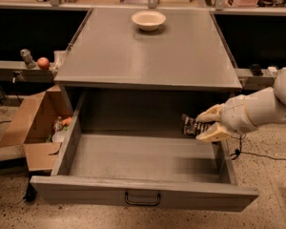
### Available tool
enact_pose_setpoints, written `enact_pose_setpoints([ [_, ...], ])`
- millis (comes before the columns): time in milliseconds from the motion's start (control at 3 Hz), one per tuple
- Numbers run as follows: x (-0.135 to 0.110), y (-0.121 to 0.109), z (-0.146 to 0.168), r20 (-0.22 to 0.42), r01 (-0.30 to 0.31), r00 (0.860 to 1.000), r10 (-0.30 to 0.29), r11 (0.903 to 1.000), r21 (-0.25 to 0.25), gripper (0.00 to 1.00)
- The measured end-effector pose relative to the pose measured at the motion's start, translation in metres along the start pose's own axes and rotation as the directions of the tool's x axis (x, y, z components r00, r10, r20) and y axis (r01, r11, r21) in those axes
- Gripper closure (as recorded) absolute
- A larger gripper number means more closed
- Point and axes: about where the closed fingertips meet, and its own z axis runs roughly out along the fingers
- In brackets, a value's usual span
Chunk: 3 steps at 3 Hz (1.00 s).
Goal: Pick rxbar chocolate from top drawer and place on counter
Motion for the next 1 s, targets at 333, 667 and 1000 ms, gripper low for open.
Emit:
enact_pose_setpoints([
  [333,0.0,0.0,0.0,0.0,0.0,1.0,0.0,1.0,-0.001,1.0],
  [667,-0.012,-0.01,-0.003,0.026,-0.012,1.0,0.013,0.9999,-0.003,1.0],
  [1000,-0.046,-0.048,-0.022,0.074,-0.009,0.997,0.007,0.9994,0.033,1.0],
])
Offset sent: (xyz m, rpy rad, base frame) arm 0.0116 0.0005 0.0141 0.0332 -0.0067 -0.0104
